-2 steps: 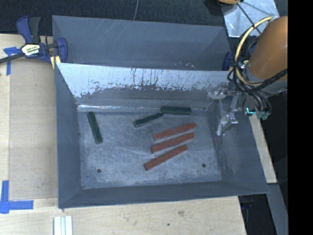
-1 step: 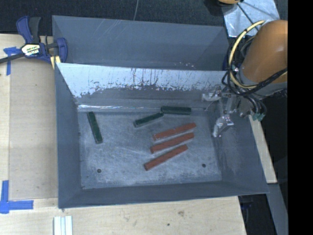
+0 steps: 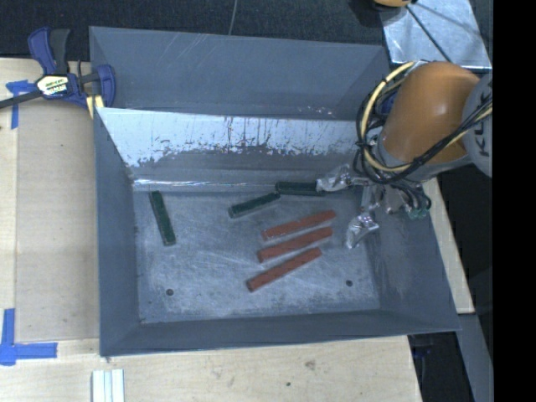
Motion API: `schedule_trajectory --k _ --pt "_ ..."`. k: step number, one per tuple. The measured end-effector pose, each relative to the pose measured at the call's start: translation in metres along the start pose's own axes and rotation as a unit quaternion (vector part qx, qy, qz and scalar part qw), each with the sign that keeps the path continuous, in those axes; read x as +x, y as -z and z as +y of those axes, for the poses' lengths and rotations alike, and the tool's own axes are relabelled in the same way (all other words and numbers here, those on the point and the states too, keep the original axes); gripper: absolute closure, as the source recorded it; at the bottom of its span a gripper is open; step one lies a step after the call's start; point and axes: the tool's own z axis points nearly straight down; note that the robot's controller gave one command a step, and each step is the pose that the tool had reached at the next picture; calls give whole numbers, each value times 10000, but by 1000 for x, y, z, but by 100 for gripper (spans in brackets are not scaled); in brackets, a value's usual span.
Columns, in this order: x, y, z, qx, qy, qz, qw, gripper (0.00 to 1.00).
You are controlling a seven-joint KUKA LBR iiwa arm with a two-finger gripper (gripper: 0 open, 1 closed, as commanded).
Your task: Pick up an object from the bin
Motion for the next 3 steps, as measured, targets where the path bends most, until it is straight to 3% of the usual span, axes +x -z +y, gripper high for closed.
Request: schedule_trajectory --k 1,2,3 --pt "11 -59 12 16 647 -64 9979 100" --pt "11 -59 12 17 650 -64 9979 100" --pt "17 33 13 -15 751 26 9972 100"
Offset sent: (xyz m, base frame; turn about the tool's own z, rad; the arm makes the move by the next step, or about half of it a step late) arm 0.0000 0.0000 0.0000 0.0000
